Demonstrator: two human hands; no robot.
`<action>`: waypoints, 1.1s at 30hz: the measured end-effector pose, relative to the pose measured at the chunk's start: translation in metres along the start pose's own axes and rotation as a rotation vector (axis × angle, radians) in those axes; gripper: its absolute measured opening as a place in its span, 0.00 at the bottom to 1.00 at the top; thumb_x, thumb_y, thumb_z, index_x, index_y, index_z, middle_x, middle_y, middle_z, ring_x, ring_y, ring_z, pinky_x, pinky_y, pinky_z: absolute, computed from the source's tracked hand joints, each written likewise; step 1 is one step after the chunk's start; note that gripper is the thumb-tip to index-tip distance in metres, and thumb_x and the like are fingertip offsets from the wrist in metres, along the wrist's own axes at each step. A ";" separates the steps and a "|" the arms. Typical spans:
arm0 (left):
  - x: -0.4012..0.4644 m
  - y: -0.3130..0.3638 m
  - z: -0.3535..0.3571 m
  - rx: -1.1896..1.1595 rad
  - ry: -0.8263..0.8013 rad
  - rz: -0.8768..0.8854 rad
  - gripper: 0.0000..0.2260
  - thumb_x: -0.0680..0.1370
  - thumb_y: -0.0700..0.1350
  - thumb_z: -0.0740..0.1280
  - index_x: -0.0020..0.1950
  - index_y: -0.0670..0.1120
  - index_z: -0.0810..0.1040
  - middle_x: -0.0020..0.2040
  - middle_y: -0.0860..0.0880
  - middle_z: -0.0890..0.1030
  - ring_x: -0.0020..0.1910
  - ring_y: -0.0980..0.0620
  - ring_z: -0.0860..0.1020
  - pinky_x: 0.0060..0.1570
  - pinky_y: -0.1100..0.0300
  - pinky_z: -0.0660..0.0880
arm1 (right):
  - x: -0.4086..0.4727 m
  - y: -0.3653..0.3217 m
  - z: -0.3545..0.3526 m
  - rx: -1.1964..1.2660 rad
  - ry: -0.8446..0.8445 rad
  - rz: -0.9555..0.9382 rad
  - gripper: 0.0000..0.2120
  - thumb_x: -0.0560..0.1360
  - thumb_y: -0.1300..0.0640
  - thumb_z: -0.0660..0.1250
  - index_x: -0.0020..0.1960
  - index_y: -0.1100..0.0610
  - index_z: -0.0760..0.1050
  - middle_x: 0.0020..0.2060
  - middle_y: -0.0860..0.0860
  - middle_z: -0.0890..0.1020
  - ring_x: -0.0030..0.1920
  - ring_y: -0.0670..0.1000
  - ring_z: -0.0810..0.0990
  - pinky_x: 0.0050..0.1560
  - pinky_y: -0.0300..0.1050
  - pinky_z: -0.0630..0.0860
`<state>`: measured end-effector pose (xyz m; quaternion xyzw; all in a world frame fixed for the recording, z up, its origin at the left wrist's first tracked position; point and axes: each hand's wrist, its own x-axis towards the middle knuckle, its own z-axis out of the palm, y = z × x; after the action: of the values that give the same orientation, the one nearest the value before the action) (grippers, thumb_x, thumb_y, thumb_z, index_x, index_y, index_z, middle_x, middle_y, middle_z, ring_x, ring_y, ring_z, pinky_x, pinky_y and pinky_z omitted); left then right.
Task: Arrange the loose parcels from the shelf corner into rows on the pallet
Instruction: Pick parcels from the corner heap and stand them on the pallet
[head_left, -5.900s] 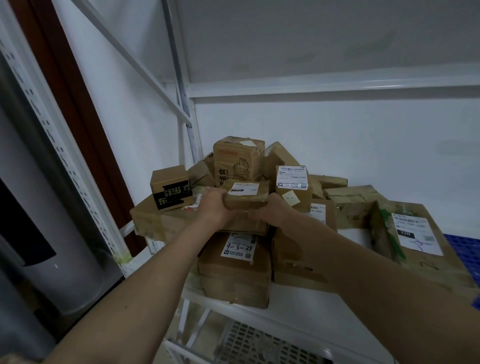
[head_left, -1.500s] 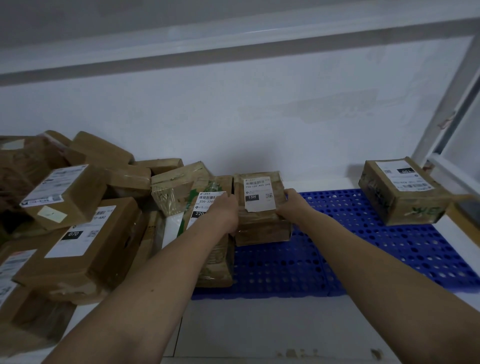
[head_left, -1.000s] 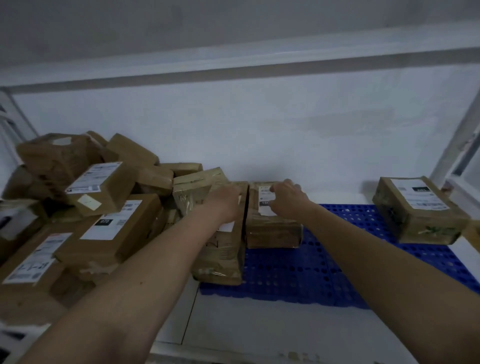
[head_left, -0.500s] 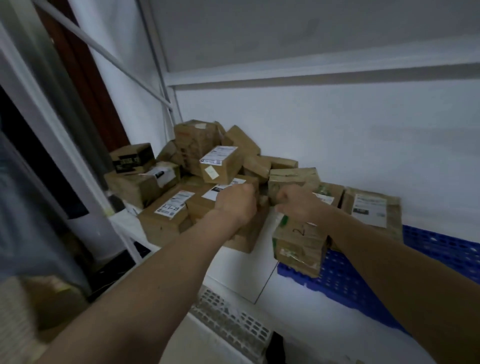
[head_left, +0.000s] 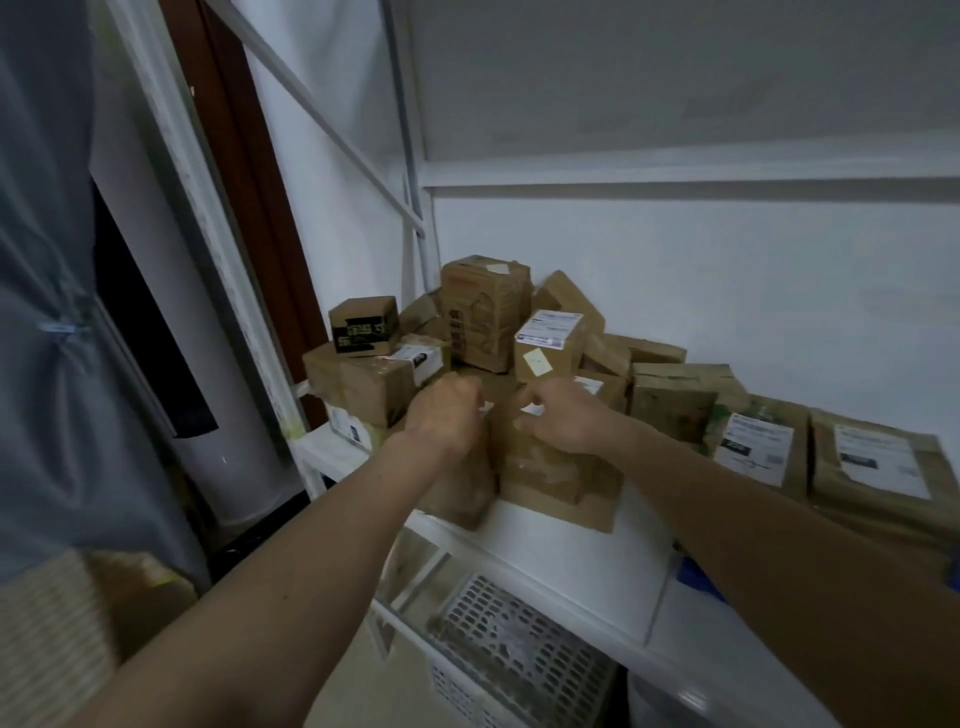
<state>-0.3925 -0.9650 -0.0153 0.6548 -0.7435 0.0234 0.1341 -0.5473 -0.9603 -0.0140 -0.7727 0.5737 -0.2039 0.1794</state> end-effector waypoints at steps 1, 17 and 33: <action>0.002 -0.016 -0.003 0.003 0.001 -0.010 0.11 0.78 0.39 0.65 0.60 0.45 0.78 0.59 0.43 0.77 0.56 0.44 0.78 0.53 0.52 0.77 | 0.007 -0.013 0.008 0.005 -0.004 -0.001 0.14 0.76 0.54 0.66 0.60 0.57 0.76 0.59 0.54 0.78 0.56 0.52 0.76 0.54 0.44 0.74; 0.036 -0.219 0.006 -0.071 -0.067 -0.115 0.23 0.76 0.44 0.67 0.71 0.45 0.67 0.69 0.43 0.66 0.67 0.43 0.67 0.60 0.48 0.73 | 0.122 -0.125 0.102 0.009 -0.043 -0.023 0.13 0.76 0.58 0.65 0.58 0.62 0.75 0.55 0.57 0.79 0.53 0.55 0.77 0.47 0.45 0.74; 0.145 -0.241 -0.003 -0.414 -0.046 -0.304 0.30 0.74 0.49 0.71 0.71 0.42 0.62 0.65 0.43 0.73 0.62 0.44 0.73 0.48 0.59 0.68 | 0.246 -0.122 0.089 0.178 0.044 0.078 0.24 0.77 0.52 0.66 0.65 0.62 0.62 0.49 0.52 0.71 0.47 0.50 0.71 0.33 0.39 0.67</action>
<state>-0.1714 -1.1388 -0.0129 0.7179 -0.6285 -0.1644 0.2501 -0.3382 -1.1585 -0.0010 -0.7261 0.5869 -0.2639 0.2423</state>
